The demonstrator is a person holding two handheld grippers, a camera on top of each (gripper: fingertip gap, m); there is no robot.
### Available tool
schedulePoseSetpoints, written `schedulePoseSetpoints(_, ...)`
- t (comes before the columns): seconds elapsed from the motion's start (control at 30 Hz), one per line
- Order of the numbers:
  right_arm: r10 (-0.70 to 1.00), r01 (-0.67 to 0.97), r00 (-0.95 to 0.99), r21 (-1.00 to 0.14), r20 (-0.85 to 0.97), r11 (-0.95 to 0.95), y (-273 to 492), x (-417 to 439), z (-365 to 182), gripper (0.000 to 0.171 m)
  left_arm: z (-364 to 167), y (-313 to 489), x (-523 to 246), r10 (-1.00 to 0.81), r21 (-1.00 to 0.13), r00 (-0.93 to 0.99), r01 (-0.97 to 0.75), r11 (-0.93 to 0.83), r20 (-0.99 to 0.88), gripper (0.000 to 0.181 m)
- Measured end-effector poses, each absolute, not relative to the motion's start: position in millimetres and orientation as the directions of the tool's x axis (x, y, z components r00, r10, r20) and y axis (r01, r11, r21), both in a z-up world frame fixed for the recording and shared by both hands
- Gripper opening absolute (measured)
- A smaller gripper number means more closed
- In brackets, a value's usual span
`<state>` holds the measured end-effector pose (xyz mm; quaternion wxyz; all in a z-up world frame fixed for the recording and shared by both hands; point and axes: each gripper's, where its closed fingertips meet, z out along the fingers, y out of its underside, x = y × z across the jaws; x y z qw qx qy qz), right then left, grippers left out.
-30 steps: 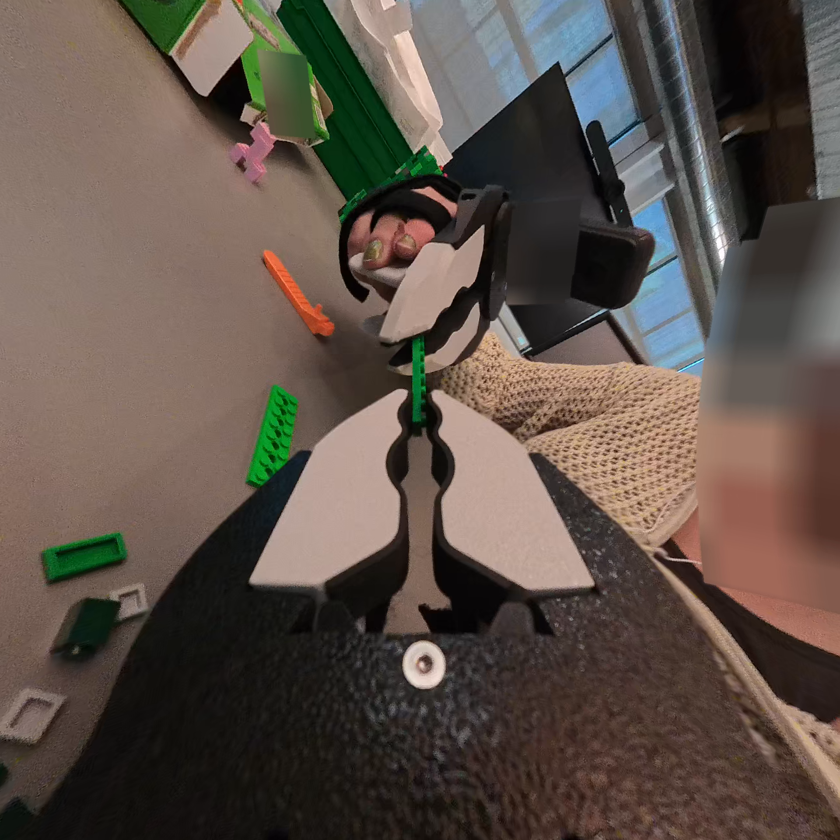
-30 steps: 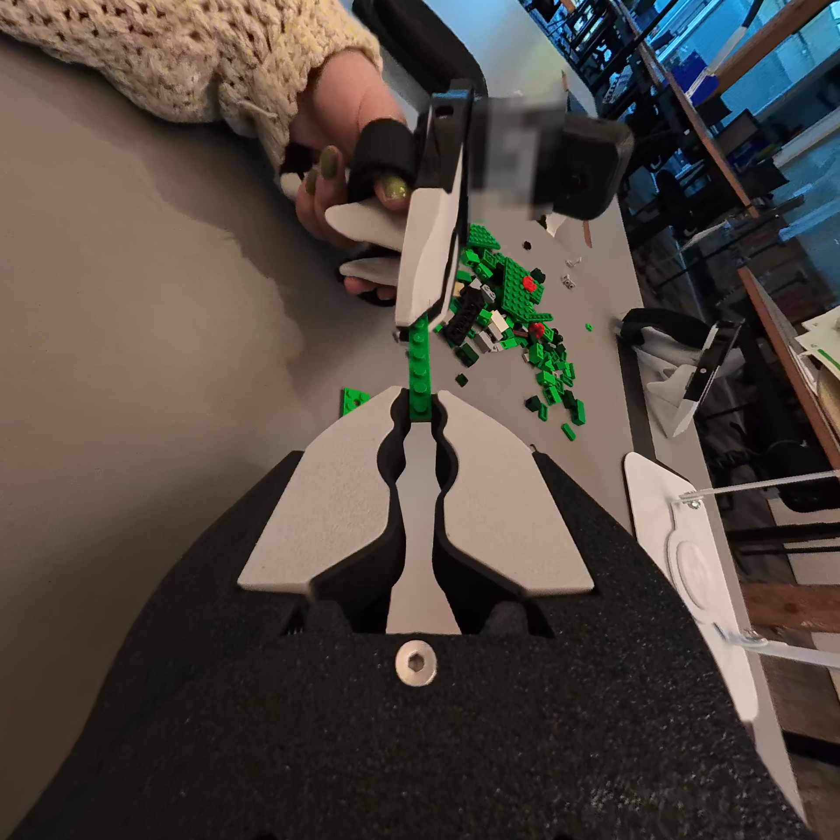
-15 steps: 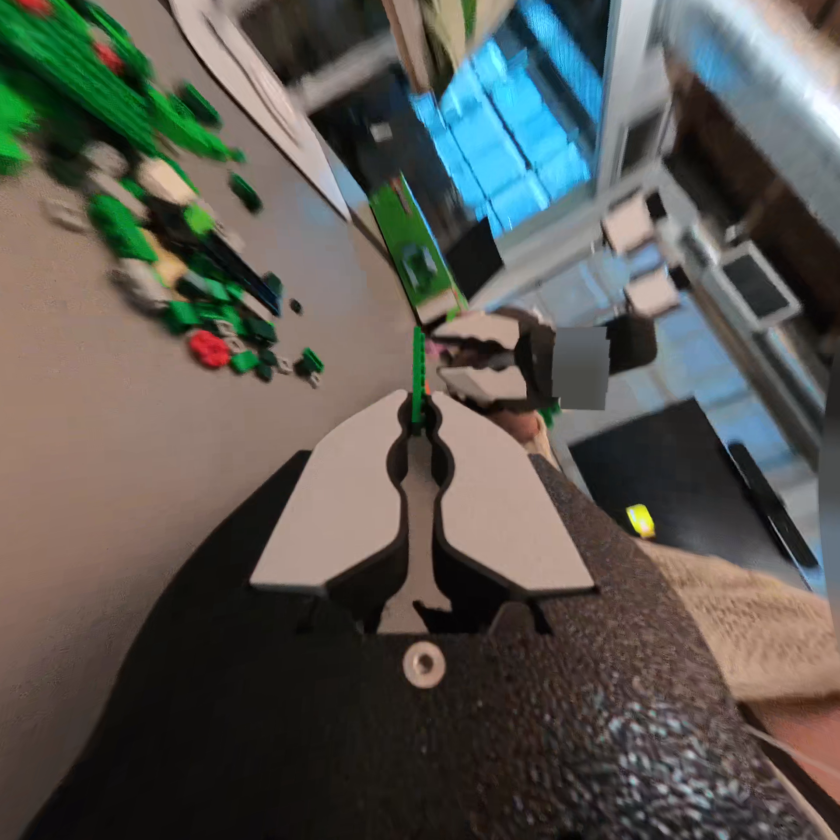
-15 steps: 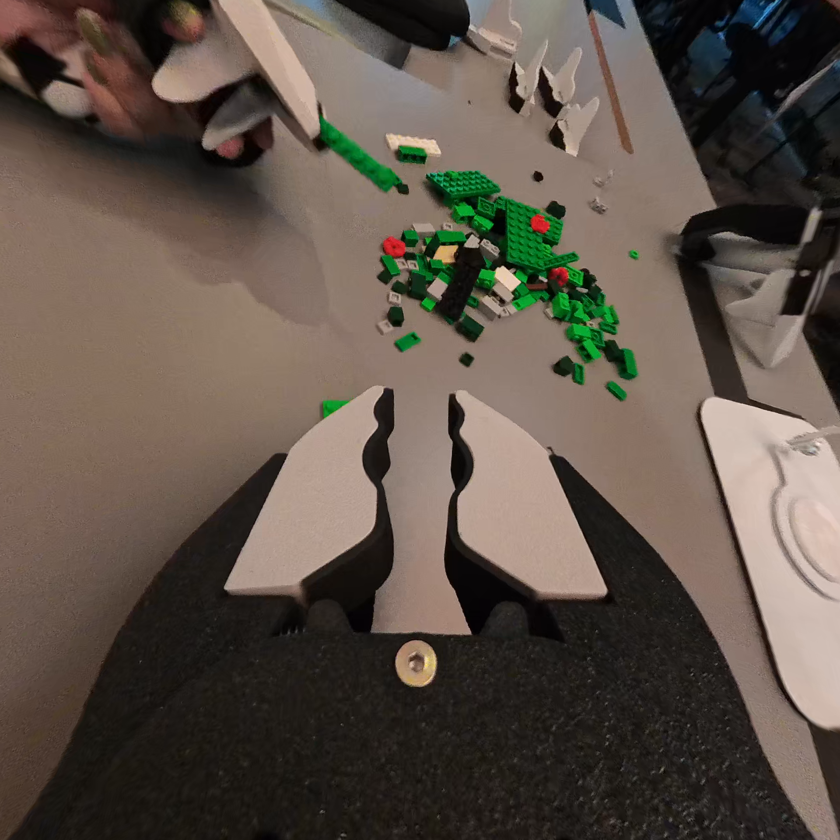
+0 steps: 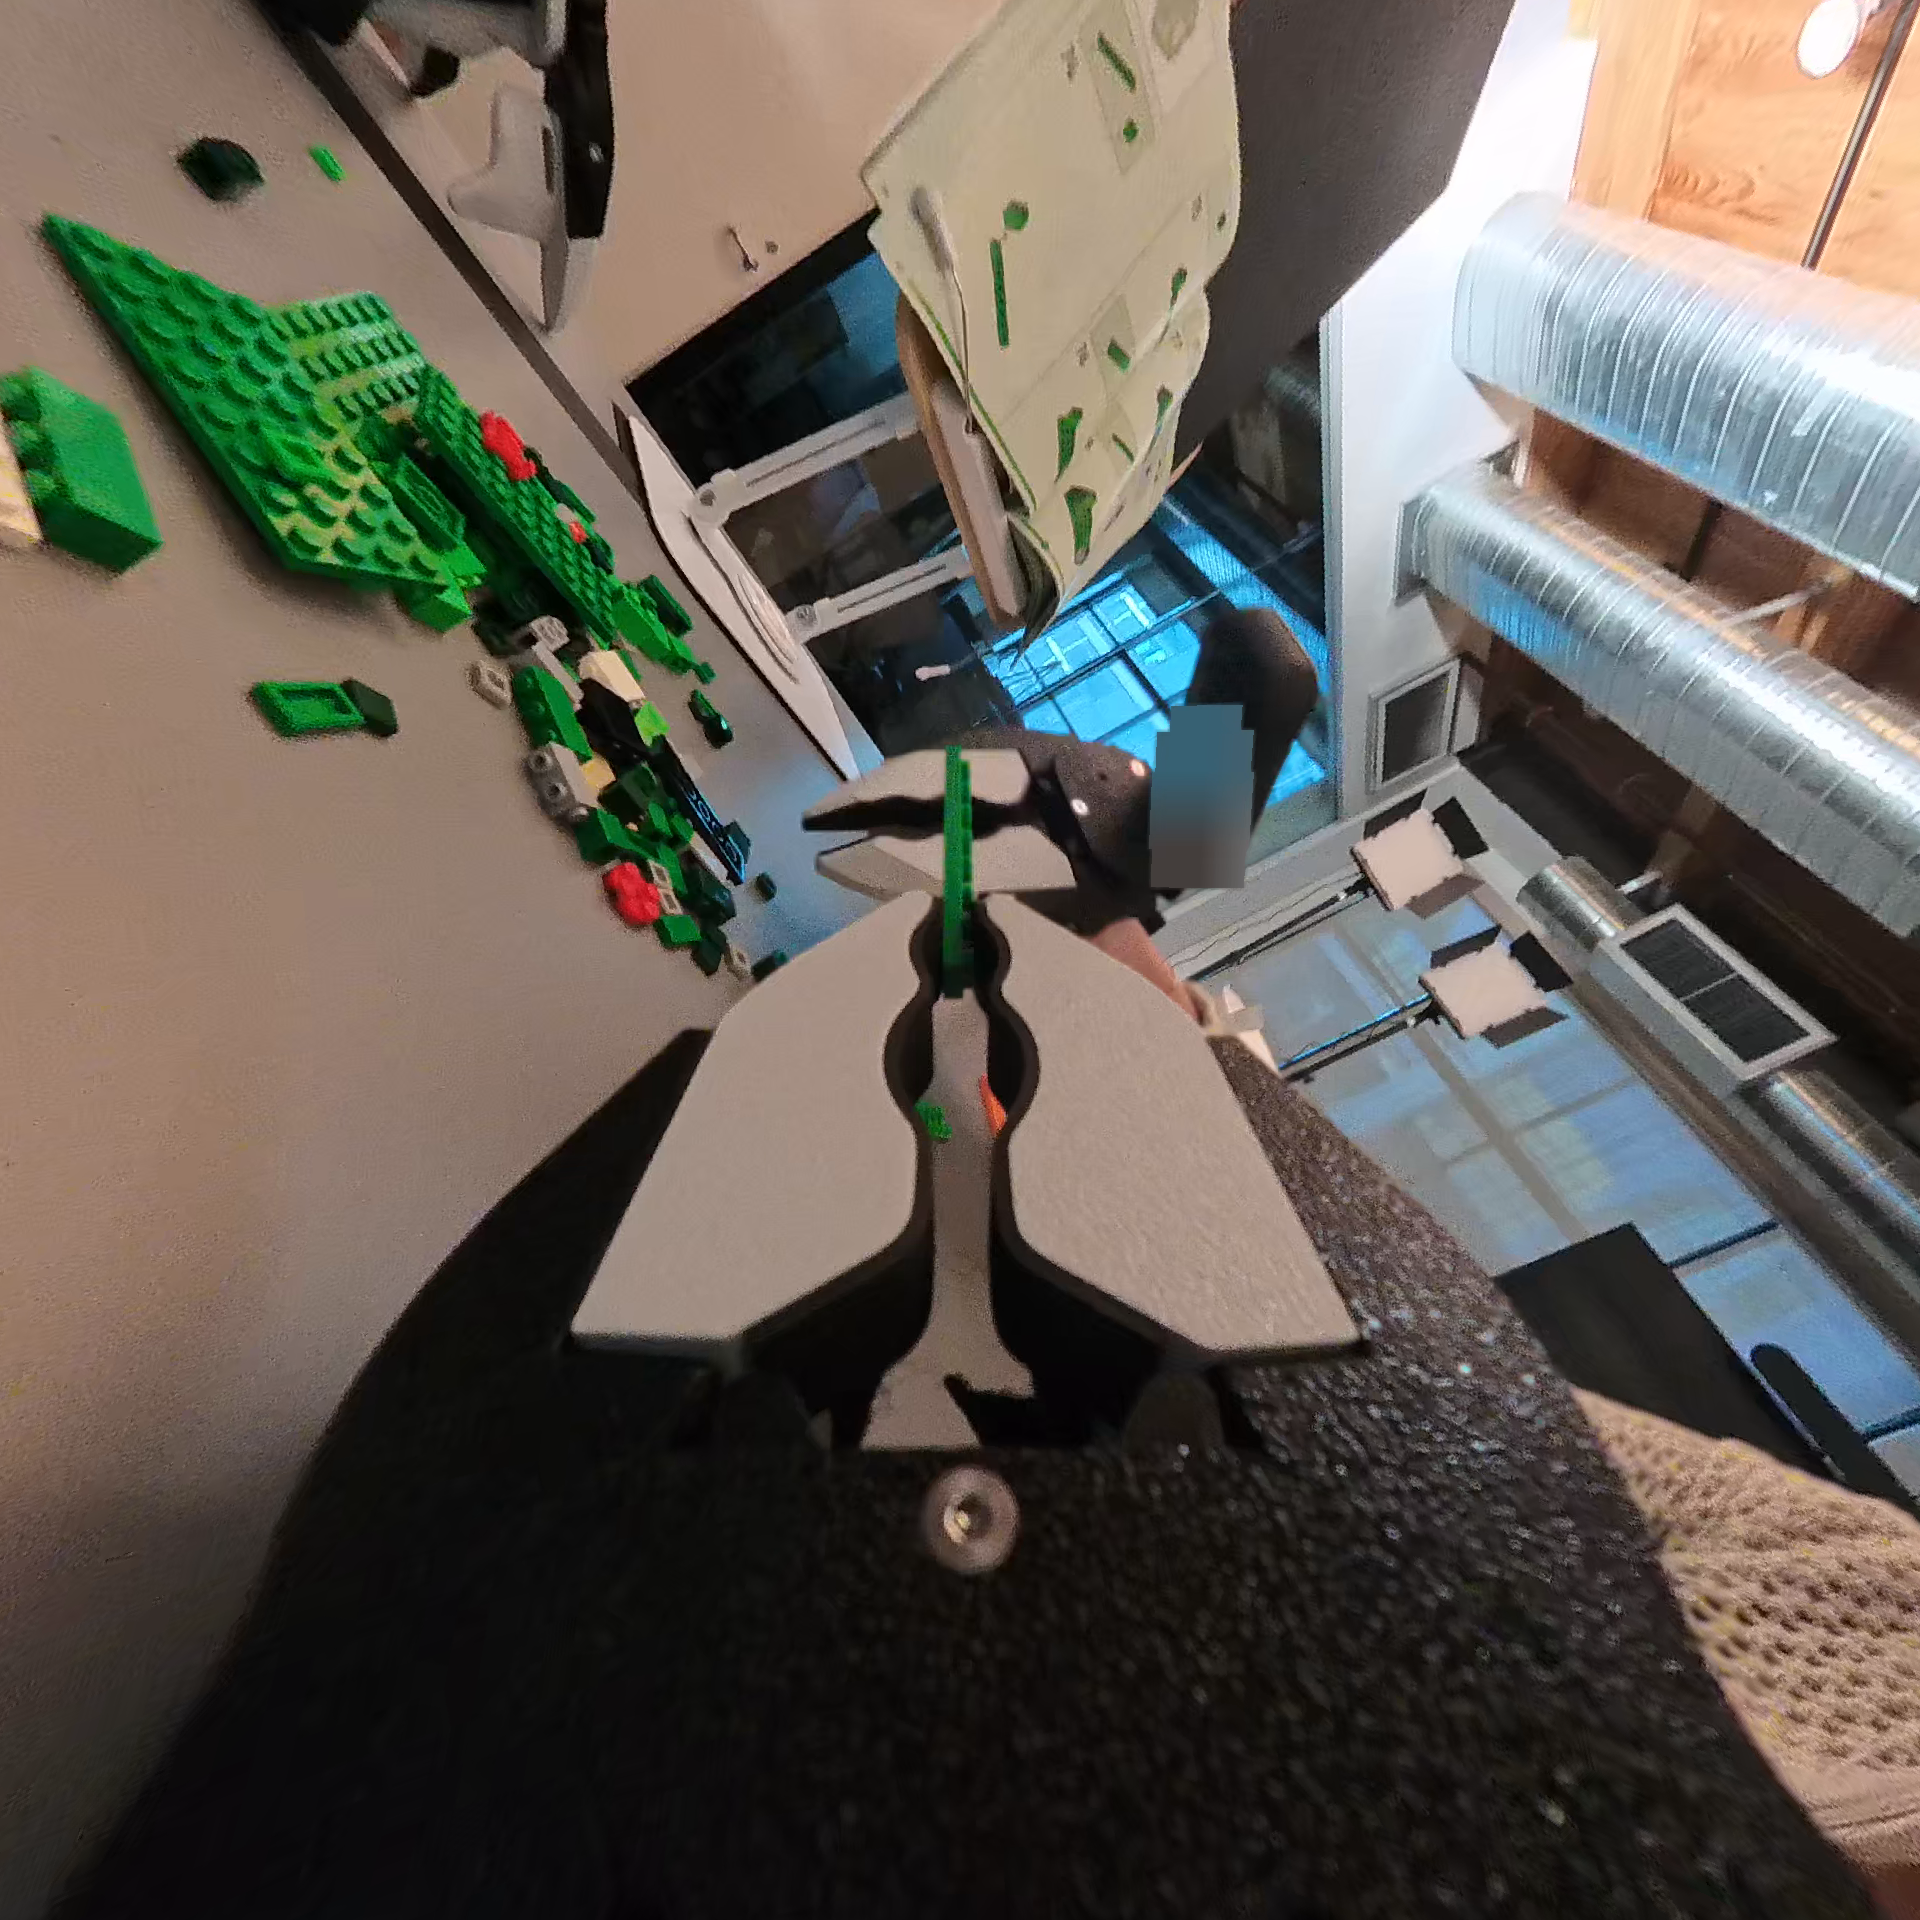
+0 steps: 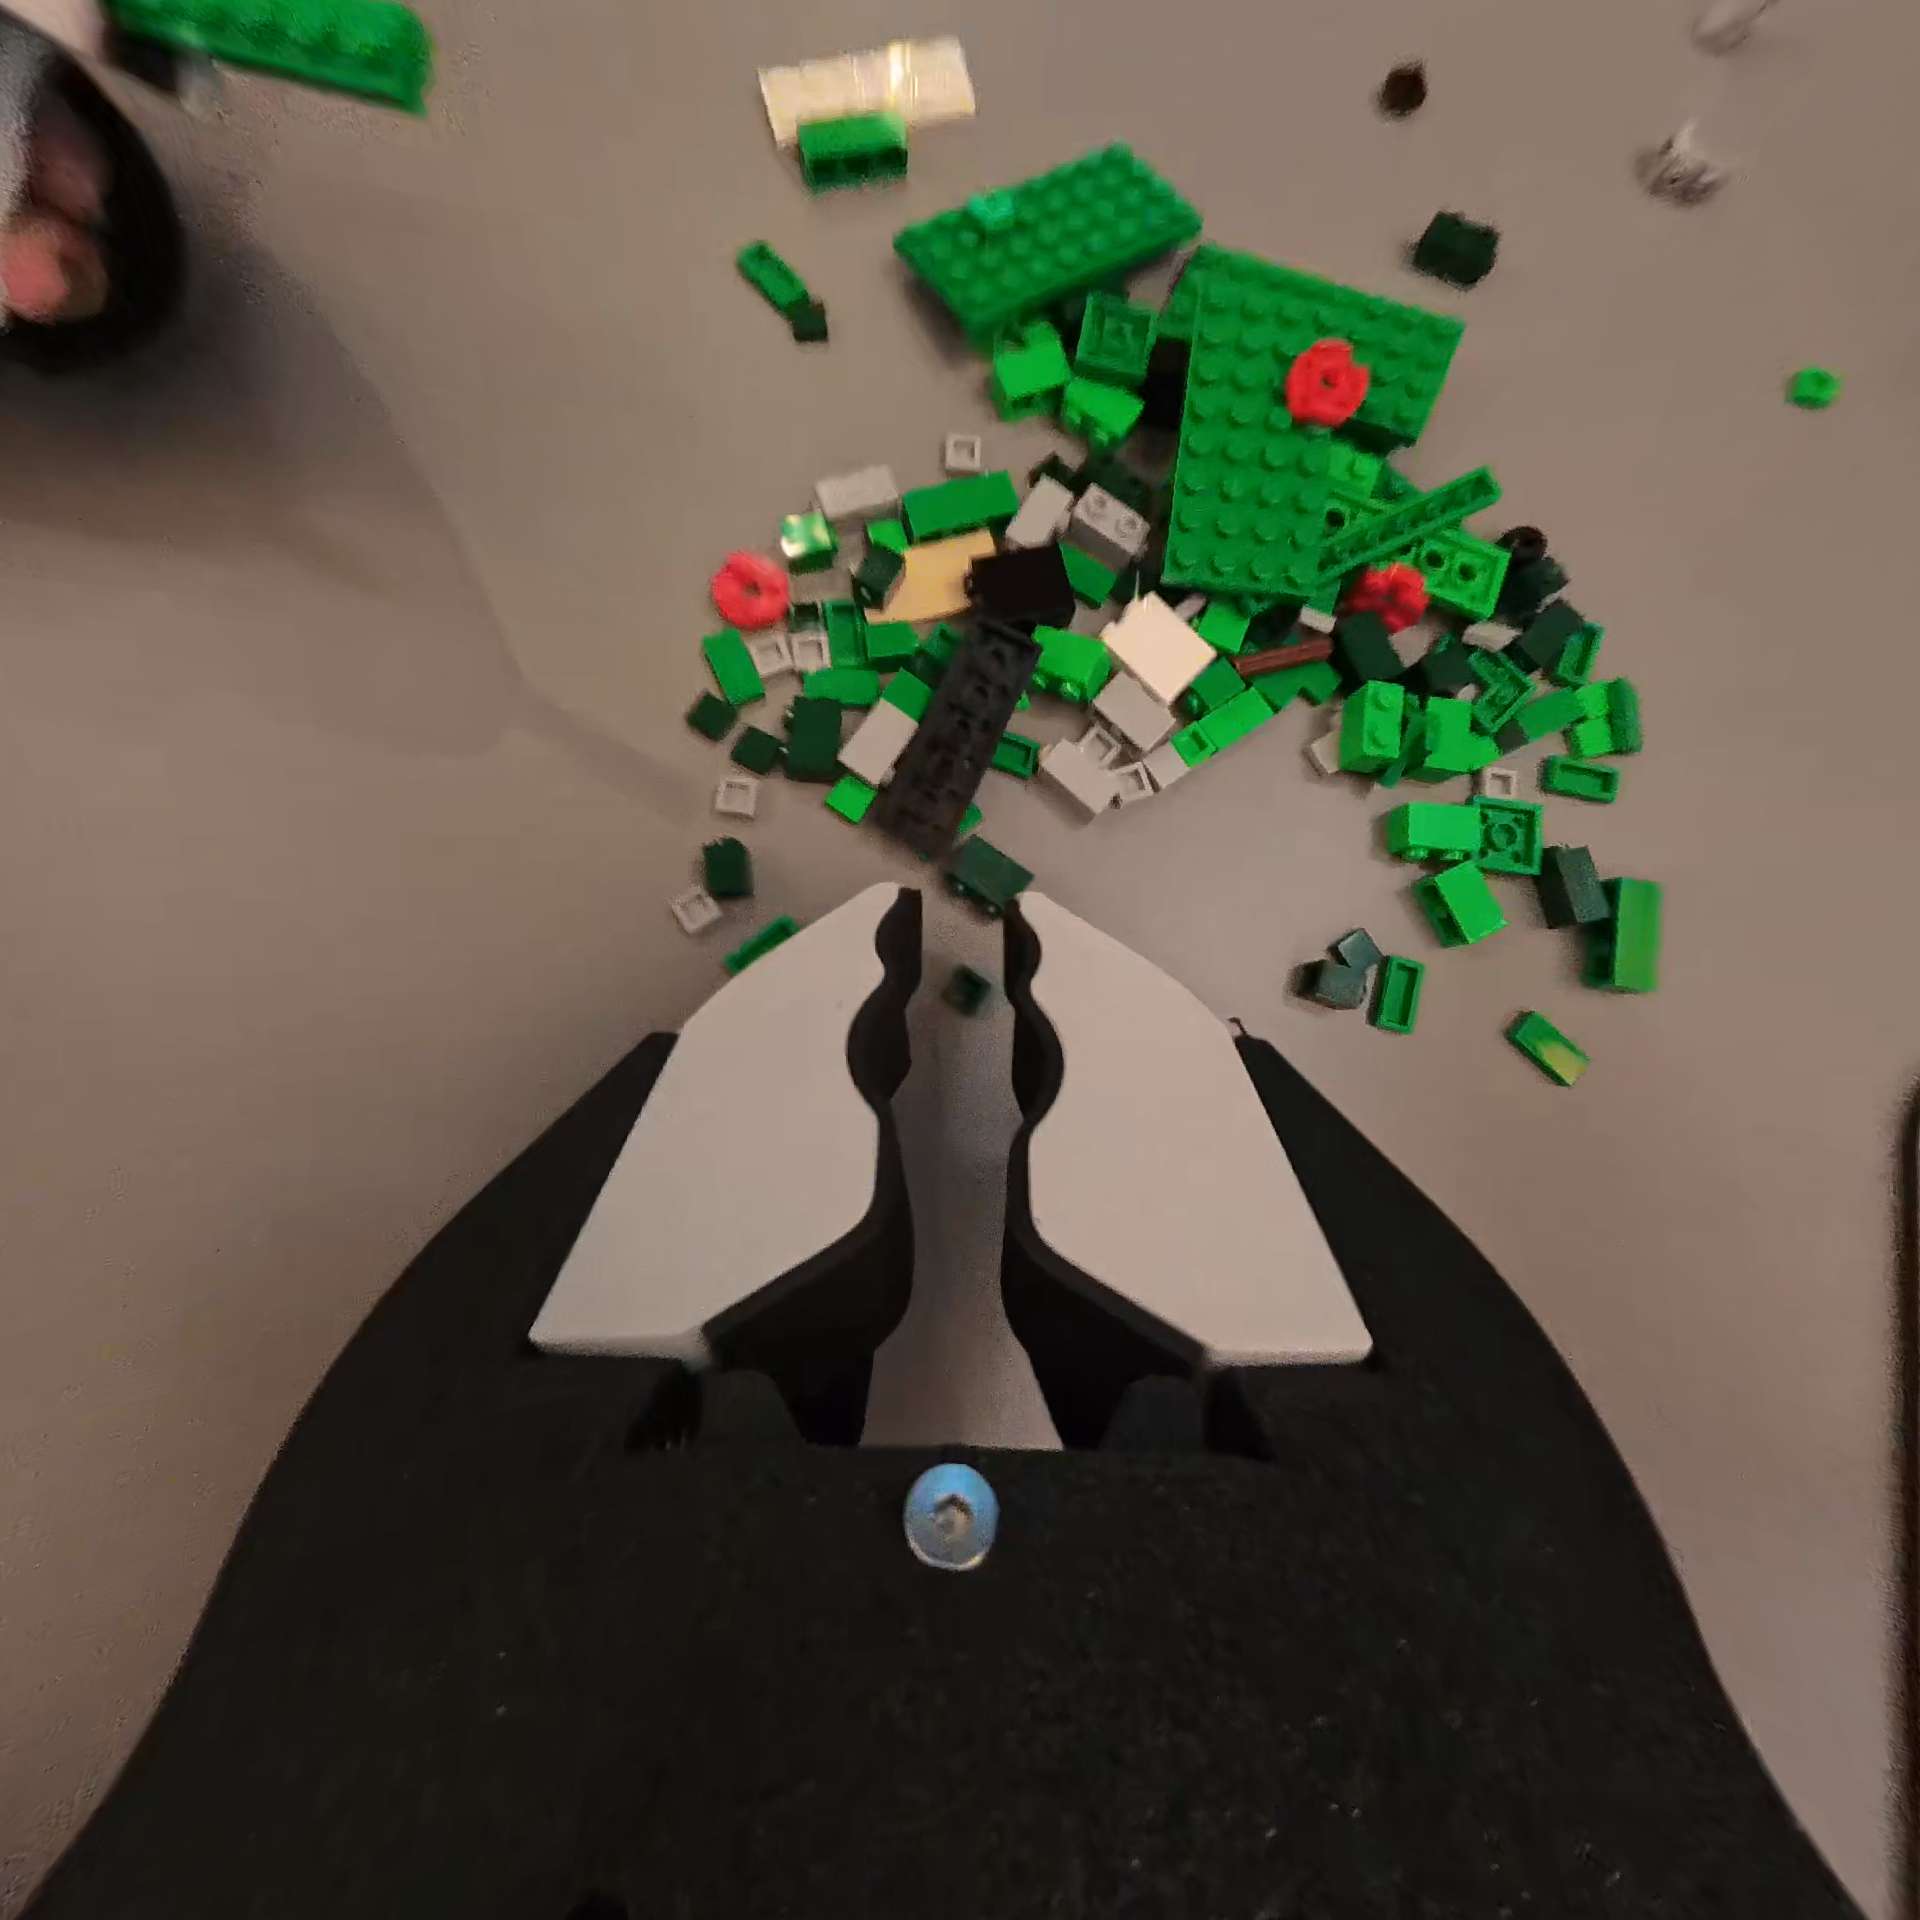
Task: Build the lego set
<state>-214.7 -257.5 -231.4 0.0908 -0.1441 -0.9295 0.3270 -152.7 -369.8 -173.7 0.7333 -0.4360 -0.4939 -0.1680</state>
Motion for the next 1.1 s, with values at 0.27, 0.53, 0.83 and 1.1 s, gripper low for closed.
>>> schedulePoseSetpoints(0.27, 0.356, 0.31, -0.934, -0.549, -0.023, 0.776, -261, -225, -254, 0.022, -174, -359, -146, 0.24, -0.553, 0.507, 0.666, 0.501, 0.828, 0.004)
schedulePoseSetpoints(0.53, 0.252, 0.158, -0.961, -0.52, 0.115, 0.839, -260, -209, -247, 0.018, -174, -357, -145, 0.229, -0.557, 0.517, 0.672, 0.489, 0.825, 0.004)
schedulePoseSetpoints(0.83, 0.189, 0.191, -0.981, -0.084, -0.033, 0.978, -162, -113, -232, 0.018, -173, -350, -139, 0.252, -0.605, 0.555, 0.662, 0.443, 0.792, 0.005)
schedulePoseSetpoints(1.1, 0.246, 0.231, -0.968, 0.197, -0.052, 0.953, -108, -87, -248, 0.019, -173, -351, -139, 0.241, -0.601, 0.557, 0.662, 0.448, 0.795, 0.005)
